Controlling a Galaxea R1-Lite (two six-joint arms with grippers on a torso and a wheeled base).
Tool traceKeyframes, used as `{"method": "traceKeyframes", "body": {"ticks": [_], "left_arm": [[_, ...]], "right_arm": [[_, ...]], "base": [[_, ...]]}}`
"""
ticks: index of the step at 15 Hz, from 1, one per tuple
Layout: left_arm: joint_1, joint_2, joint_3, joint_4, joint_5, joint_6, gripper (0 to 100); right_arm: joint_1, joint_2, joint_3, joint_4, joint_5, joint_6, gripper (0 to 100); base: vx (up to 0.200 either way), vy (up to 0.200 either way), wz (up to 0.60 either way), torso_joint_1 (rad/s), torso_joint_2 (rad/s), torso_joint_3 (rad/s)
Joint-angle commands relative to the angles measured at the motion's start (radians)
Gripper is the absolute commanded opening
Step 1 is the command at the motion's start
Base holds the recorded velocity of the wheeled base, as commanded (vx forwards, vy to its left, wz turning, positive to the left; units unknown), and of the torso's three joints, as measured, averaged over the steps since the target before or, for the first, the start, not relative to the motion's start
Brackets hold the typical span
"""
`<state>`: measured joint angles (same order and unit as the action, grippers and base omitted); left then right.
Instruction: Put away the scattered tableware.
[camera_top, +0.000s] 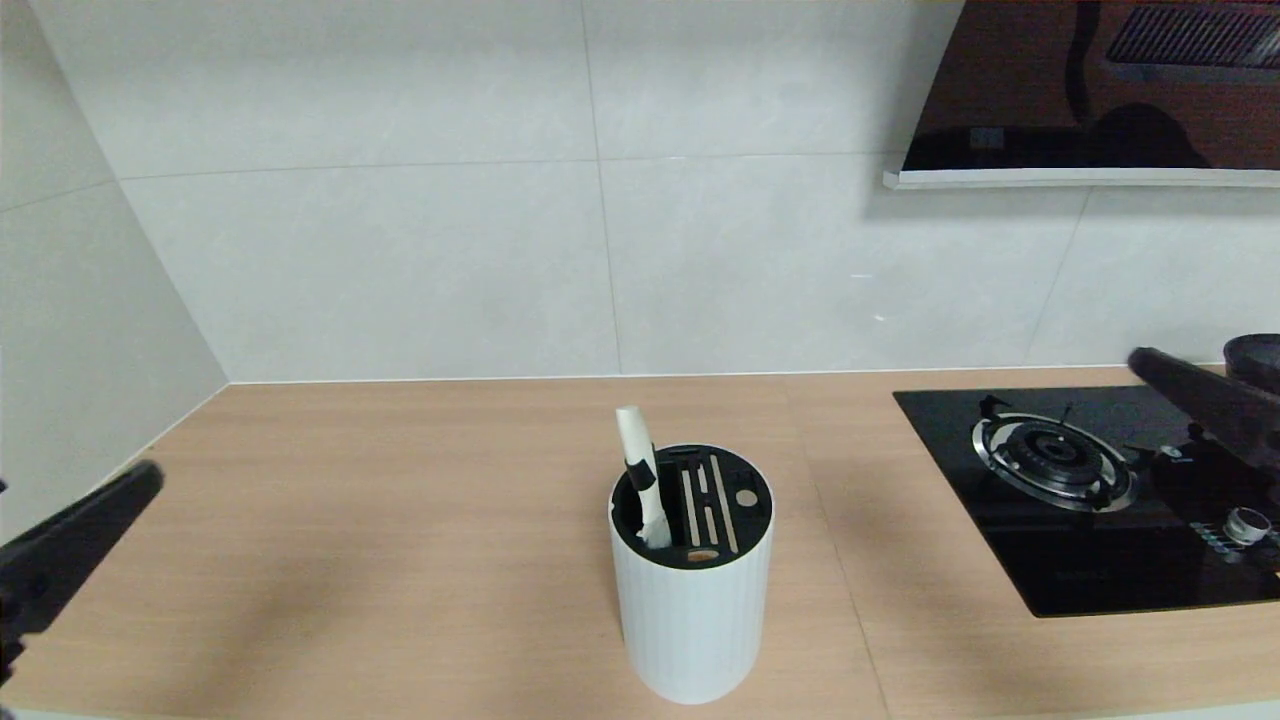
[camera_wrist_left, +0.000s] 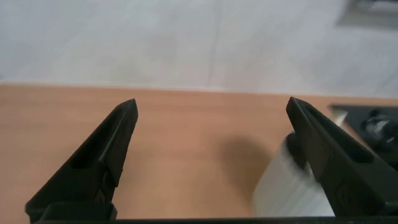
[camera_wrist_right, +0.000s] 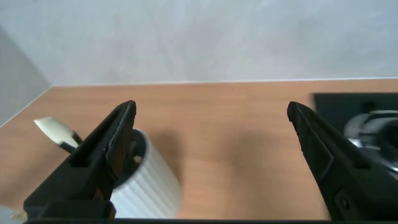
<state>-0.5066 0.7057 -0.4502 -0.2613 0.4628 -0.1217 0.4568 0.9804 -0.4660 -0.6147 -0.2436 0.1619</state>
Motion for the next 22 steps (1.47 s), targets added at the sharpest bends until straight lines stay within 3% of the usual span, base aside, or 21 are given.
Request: {"method": "traceKeyframes", "body": {"ticks": [1,3,4,5,7,9,11,15,16,17,18,20,22], "left_arm": [[0.180,-0.353,0.005,0.228,-0.148,0.040,100],[0.300,-0.500,0.004,0.335,-0.228,0.160,100],[0.315,-0.526,0.004,0.346,-0.236,0.177,100],[0.369,-0.598,0.010,0.372,-0.260,0.224,100],[0.395,-0.608,0.025,0.373,-0.254,0.223,100],[0.451,-0.621,0.038,0.375,-0.265,0.224,100],[0.504,-0.678,0.084,0.378,-0.274,0.243,100],[0.510,-0.704,0.255,0.335,-0.285,0.228,100],[0.510,-0.706,0.329,0.266,-0.303,0.220,100],[0.510,-0.706,0.413,0.195,-0.349,0.218,100],[0.510,-0.706,0.450,0.172,-0.358,0.220,100],[0.510,-0.706,0.450,0.235,-0.404,0.139,100],[0.497,-0.690,0.449,0.261,-0.469,0.137,100]], "right_arm": [[-0.150,-0.330,0.046,0.153,-0.005,-0.051,100],[-0.239,-0.546,0.044,0.337,0.009,-0.099,100],[-0.254,-0.586,0.044,0.366,0.012,-0.117,100],[-0.311,-0.747,0.047,0.475,0.032,-0.188,100],[-0.360,-0.875,0.046,0.575,0.072,-0.248,100],[-0.446,-0.937,0.069,0.593,0.106,-0.265,100],[-0.457,-0.980,0.139,0.596,0.129,-0.265,100],[-0.457,-0.980,0.363,0.595,0.161,-0.199,100],[-0.457,-0.980,0.451,0.576,0.188,-0.185,100],[-0.457,-0.980,0.466,0.579,0.198,-0.168,100],[-0.457,-0.979,0.466,0.609,0.201,-0.162,100],[-0.457,-0.979,0.464,0.615,0.218,-0.162,100],[-0.457,-0.980,0.464,0.615,0.219,-0.160,100]], "base": [[0.000,0.000,0.00,0.000,0.00,0.000],[0.000,0.000,0.00,0.000,0.00,0.000],[0.000,0.000,0.00,0.000,0.00,0.000],[0.000,0.000,0.00,0.000,0.00,0.000],[0.000,0.000,0.00,0.000,0.00,0.000],[0.000,0.000,0.00,0.000,0.00,0.000],[0.000,0.000,0.00,0.000,0.00,0.000],[0.000,0.000,0.00,0.000,0.00,0.000],[0.000,0.000,0.00,0.000,0.00,0.000],[0.000,0.000,0.00,0.000,0.00,0.000],[0.000,0.000,0.00,0.000,0.00,0.000],[0.000,0.000,0.00,0.000,0.00,0.000],[0.000,0.000,0.00,0.000,0.00,0.000]]}}
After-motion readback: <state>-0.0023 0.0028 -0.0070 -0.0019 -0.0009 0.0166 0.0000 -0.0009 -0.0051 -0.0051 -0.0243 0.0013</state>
